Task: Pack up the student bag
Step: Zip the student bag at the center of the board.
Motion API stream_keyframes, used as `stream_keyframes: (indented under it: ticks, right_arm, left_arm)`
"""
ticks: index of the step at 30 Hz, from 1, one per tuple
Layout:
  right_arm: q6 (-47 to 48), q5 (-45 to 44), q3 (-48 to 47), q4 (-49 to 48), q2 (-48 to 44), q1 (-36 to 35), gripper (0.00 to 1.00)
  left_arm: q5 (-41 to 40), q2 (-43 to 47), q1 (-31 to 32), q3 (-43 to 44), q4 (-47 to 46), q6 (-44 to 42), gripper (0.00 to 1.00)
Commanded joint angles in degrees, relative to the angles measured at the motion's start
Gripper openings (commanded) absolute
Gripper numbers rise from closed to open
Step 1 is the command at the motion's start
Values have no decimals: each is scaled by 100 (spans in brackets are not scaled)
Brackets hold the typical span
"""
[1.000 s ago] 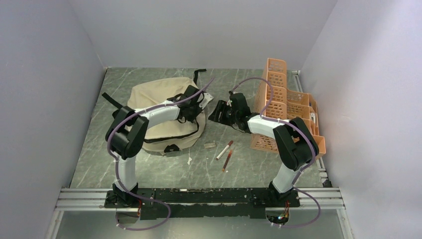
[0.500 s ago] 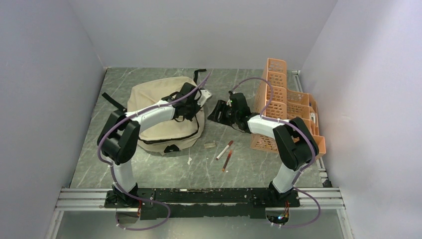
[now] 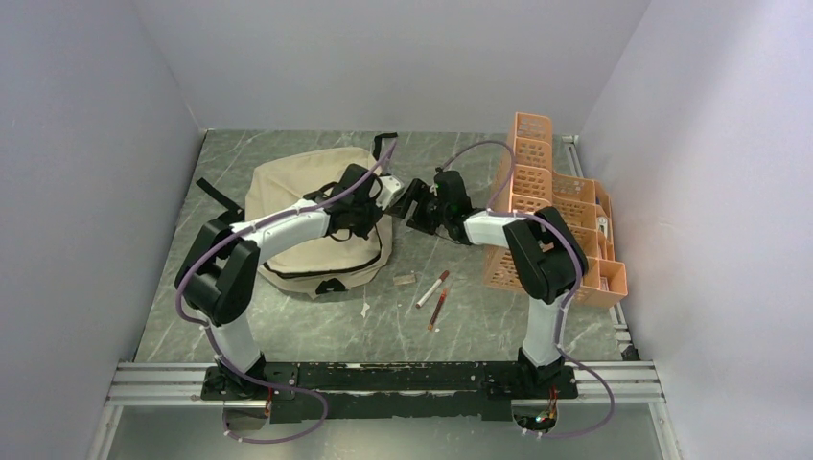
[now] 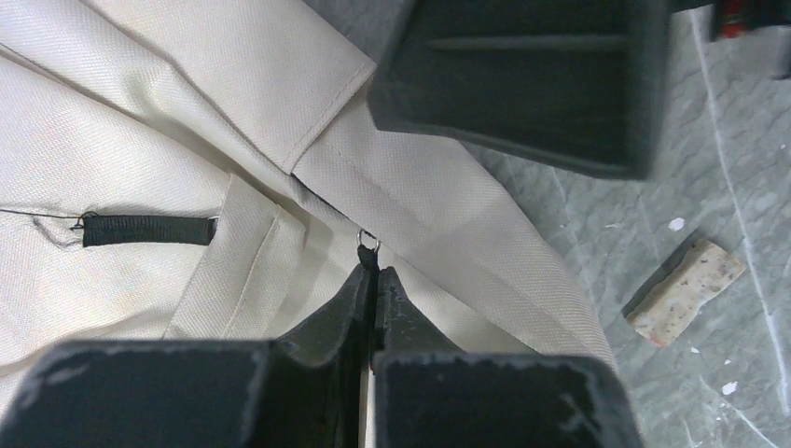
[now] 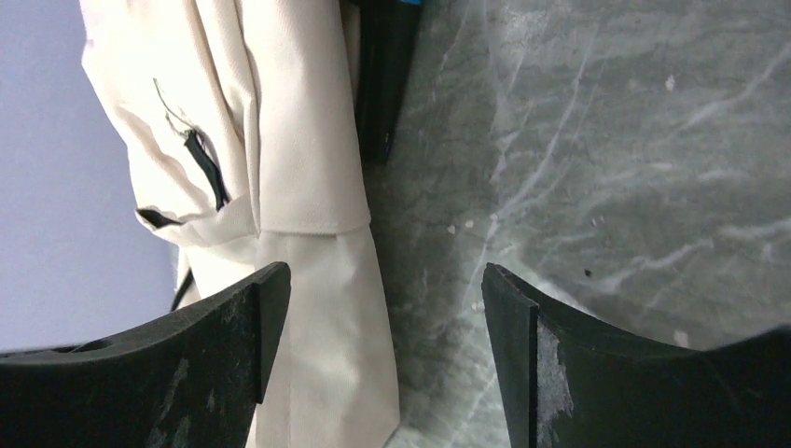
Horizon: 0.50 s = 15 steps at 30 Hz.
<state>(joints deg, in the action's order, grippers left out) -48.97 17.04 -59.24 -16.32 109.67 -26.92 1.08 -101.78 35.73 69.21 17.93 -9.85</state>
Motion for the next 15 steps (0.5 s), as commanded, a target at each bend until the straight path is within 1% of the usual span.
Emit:
stream_keyframes:
  ticks: [1,6,11,15]
  right_arm:
    - [-435,262,-207,-637,460,73,79]
    - [-584,793,-384,-1291,831,68,79]
    - [-582,1153,-587,-1609,1034,63,79]
    - [-776,1504,-737,-1924,1306,49,75]
  left_arm:
    - [298,283,-23,-114,-62,106,5]
    - [320,290,-22,-126,-53,97,5]
    - [381,281,-30,-125,-49,97,5]
    - [408,285,-22,-109,-35,97,5]
